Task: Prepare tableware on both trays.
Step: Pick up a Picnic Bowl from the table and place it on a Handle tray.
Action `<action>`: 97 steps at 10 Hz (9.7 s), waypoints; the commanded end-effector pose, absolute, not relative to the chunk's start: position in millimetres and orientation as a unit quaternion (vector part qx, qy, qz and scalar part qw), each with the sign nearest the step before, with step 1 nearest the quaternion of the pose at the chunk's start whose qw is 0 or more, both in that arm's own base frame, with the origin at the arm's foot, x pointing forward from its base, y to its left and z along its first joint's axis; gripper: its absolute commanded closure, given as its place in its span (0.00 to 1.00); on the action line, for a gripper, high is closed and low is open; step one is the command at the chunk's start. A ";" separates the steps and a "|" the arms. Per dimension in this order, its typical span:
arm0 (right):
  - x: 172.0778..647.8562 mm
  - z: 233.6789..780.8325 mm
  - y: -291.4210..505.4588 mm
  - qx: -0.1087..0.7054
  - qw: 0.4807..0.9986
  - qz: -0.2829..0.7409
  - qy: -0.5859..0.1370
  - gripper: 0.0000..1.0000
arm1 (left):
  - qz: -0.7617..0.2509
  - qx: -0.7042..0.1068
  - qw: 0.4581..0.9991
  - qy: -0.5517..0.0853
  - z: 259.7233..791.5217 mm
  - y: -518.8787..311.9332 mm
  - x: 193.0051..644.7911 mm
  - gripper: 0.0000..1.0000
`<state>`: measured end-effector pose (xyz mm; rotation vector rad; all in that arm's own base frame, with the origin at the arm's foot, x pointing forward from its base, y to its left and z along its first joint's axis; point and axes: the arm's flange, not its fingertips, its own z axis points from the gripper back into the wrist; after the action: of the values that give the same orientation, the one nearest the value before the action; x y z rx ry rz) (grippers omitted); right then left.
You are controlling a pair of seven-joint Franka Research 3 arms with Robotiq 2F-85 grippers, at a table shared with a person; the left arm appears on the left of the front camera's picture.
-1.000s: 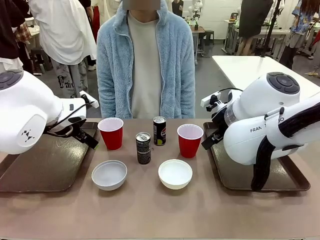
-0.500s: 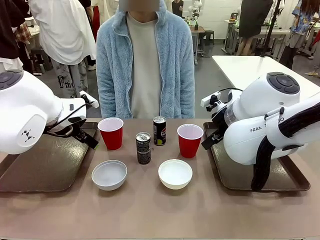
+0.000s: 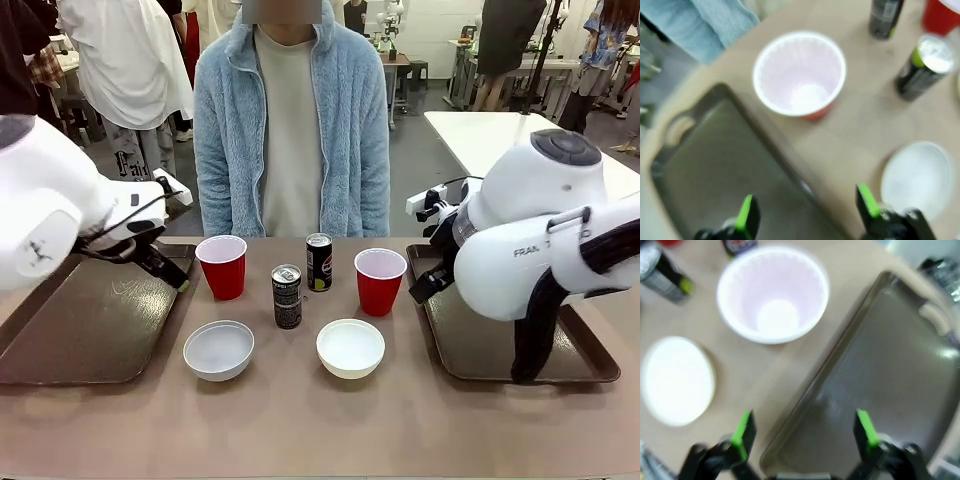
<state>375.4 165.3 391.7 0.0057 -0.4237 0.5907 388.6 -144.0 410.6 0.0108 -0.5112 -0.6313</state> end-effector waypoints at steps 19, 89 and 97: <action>192.9 430.3 -71.9 0.570 0.813 -0.005 -0.120 0.00 | -0.057 -0.539 0.831 -0.127 429.4 90.6 305.3 0.00; 322.5 528.1 168.1 0.047 0.994 0.072 -0.073 1.00 | 0.011 -0.500 0.853 -0.150 425.7 153.2 281.5 0.00; 403.0 465.8 32.3 0.043 0.990 -0.085 -0.104 1.00 | 0.011 -0.500 0.853 -0.150 425.7 153.2 281.5 0.00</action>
<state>390.6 22.2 477.6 0.1273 -0.2079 -0.1281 281.8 153.8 425.5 -1.0371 -0.3116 0.0255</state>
